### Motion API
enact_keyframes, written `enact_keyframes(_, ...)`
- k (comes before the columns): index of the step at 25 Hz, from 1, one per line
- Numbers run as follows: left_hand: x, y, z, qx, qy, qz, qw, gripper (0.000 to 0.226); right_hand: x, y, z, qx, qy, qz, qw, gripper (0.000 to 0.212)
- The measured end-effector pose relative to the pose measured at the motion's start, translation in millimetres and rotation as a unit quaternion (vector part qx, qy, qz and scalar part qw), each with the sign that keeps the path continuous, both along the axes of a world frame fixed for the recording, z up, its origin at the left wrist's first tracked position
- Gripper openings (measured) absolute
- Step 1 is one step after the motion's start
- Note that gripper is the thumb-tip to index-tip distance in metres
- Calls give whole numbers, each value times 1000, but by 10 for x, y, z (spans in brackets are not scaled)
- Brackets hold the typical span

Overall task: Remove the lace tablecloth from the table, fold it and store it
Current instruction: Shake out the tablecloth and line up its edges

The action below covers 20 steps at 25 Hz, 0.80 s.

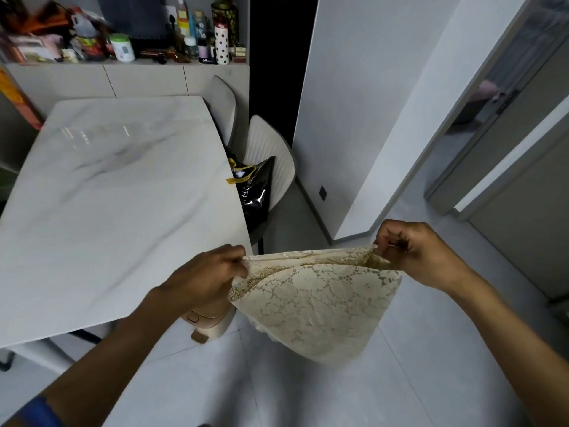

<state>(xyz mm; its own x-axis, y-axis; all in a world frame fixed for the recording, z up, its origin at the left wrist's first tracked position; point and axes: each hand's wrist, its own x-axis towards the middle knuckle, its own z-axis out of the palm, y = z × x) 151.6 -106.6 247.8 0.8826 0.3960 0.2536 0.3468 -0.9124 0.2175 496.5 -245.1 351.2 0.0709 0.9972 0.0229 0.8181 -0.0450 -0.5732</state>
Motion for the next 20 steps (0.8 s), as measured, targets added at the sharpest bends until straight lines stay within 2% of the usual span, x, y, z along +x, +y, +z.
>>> enact_keyframes(2,87,-141,-179,-46,-5,43,998,23,-68,-1,50,-2,-14,21,1000,37)
enact_keyframes(6,152,-250,-312,-268,-44,71,960,44,-96,-44,195,9,-18,36,999,38)
enact_keyframes(8,157,-326,-321,-305,-53,85,947,52,-47,-63,244,20,-13,27,999,41)
enact_keyframes(11,158,-467,-363,-259,-31,107,959,56,54,-84,217,30,1,9,999,45)
enact_keyframes(15,158,-470,-328,-173,-88,72,978,26,131,-101,77,16,22,-5,1000,42)
enact_keyframes(20,164,-418,-189,-187,-156,82,967,27,269,-134,-63,38,-2,-7,999,51)
